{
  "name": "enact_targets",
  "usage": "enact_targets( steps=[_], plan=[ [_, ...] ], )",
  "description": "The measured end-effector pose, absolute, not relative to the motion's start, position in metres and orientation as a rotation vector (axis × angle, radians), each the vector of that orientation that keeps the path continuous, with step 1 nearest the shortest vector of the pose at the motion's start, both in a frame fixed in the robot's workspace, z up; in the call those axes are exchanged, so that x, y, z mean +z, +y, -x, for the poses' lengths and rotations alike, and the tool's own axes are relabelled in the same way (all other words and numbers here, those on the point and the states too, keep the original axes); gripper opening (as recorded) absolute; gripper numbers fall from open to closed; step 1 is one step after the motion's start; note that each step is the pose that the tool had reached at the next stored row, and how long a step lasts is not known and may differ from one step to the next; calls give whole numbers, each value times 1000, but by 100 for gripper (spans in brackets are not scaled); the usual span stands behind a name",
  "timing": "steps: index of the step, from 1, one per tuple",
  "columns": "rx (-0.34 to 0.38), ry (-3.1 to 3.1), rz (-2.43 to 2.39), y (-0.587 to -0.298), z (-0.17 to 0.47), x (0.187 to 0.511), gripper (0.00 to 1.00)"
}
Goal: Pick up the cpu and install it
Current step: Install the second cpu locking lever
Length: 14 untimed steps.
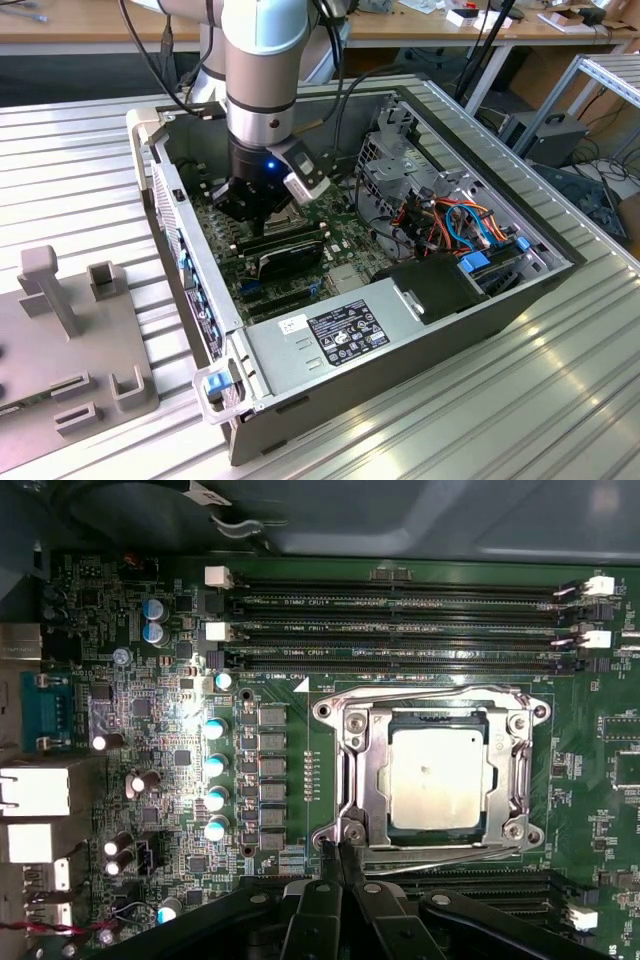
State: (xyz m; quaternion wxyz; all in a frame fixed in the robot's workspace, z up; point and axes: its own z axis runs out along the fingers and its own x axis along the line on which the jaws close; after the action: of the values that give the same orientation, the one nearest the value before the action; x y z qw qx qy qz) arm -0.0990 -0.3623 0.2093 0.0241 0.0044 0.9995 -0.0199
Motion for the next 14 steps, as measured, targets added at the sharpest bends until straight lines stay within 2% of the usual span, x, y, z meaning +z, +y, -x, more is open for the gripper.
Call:
enact_targets(
  steps=[14],
  plan=[
    [-57, 3093, -14, -361, 101, 205, 11]
  ],
)
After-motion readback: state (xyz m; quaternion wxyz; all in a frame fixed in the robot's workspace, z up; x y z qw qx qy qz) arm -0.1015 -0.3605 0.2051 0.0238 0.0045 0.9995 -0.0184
